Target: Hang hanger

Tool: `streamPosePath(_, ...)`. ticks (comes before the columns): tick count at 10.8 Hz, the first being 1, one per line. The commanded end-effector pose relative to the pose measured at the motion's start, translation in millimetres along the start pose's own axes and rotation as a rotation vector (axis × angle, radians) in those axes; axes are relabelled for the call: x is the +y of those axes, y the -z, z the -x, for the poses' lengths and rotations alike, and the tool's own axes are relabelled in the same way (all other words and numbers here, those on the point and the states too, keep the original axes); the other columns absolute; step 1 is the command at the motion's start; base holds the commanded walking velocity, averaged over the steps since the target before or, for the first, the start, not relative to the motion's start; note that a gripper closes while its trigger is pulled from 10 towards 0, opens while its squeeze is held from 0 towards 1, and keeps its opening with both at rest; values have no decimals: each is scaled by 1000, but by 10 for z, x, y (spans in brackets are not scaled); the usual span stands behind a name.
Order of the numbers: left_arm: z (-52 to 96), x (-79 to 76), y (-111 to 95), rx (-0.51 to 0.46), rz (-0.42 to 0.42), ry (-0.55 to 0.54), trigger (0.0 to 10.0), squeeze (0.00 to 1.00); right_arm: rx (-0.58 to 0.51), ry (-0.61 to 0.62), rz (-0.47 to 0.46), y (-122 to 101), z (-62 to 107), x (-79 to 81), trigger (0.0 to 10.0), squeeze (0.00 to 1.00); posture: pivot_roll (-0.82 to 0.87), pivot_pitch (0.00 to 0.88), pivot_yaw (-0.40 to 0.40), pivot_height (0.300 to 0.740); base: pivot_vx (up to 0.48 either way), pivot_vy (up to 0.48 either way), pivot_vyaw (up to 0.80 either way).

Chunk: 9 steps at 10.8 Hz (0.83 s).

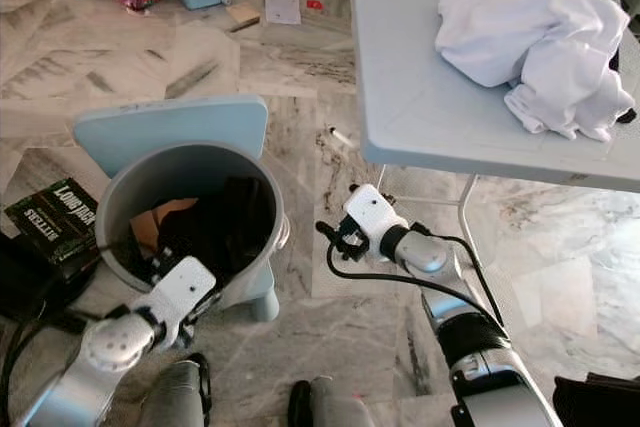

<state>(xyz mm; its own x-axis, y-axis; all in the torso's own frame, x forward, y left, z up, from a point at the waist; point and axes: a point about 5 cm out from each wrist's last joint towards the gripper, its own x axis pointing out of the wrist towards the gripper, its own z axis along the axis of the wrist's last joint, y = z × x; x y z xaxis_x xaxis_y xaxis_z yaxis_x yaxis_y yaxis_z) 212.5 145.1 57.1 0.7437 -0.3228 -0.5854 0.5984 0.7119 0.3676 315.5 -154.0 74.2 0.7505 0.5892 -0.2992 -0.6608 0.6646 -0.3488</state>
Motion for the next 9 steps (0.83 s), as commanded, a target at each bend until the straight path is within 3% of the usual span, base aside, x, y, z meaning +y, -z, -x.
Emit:
streamPosePath(1, -25, -56, -27, 3, -19, 14, 10000, 1000, 20, 13, -1, 50, 32, -35, 10000, 1000, 22, 143, -152, 740, 0, 0, 0)
streamPosePath(4, -164, -48, -77, 15, -117, -12, 10000, 1000, 18, 16, -3, 43, 28, -40, 10000, 1000, 15, 139, -150, 740, 0, 0, 0)
streamPosePath(5, -192, -48, -87, 21, -116, -11, 10000, 122, 18, 15, -4, 42, 24, -40, 10000, 1000, 14, 139, -150, 740, 0, 0, 0)
streamPosePath(6, -230, -57, -70, 50, -91, -14, 10000, 0, 16, 13, -6, 41, 24, -39, 10000, 1000, 12, 138, -149, 740, 0, 0, 0)
streamPosePath(8, -284, -59, -51, 69, -64, -10, 10000, 0, -9, -56, -42, 12, 23, 25, 10000, 1000, 8, 141, -148, 740, 0, 0, 0)
streamPosePath(9, -304, -42, -47, 78, -63, -18, 10000, 0, -6, -58, -37, 16, 26, 34, 10000, 859, 8, 141, -148, 740, 0, 0, 0)
